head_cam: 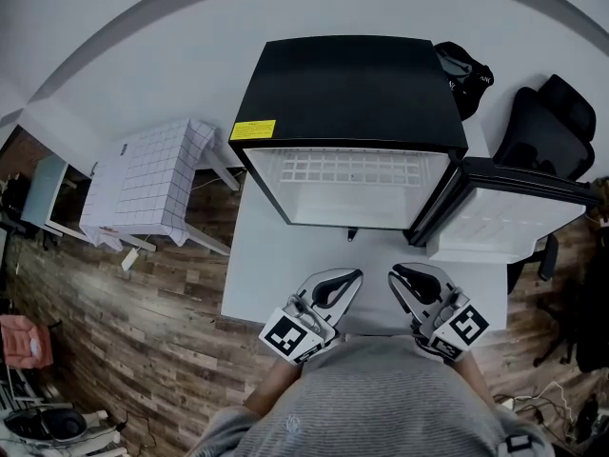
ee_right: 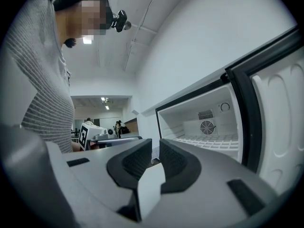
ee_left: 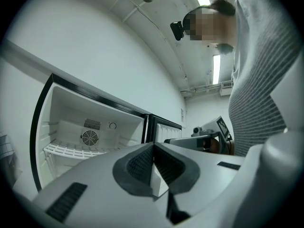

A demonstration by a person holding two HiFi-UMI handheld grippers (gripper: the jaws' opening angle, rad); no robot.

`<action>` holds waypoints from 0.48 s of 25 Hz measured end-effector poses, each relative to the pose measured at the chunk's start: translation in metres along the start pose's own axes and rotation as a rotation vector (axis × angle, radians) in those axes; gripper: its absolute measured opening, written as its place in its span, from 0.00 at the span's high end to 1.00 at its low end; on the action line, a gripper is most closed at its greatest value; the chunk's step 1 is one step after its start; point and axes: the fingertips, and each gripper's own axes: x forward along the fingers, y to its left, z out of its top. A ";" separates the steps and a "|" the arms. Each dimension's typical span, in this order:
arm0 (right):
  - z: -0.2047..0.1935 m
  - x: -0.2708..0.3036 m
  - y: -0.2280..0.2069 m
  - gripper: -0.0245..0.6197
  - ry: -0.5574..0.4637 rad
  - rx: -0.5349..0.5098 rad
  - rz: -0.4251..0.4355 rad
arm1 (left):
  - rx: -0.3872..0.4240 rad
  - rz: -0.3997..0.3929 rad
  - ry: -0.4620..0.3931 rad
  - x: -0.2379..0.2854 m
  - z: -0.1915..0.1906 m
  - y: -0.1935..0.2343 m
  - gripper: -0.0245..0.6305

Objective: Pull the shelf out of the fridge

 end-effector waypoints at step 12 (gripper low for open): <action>-0.003 0.009 -0.007 0.90 0.055 -0.082 0.060 | 0.069 0.041 0.018 0.014 0.001 0.006 0.95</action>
